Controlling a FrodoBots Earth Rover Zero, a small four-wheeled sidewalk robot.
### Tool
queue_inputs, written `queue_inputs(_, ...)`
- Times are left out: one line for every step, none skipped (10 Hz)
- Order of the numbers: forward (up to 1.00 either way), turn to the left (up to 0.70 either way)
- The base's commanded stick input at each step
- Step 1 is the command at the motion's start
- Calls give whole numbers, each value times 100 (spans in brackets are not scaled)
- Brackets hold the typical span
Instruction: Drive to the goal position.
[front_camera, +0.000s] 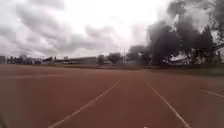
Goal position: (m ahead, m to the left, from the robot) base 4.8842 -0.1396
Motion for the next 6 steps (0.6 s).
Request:
queue_inputs(70, 0)
queue_inputs(70, 0)
queue_inputs(70, 0)
queue_inputs(70, 0)
queue_inputs(70, 0)
queue_inputs(70, 0)
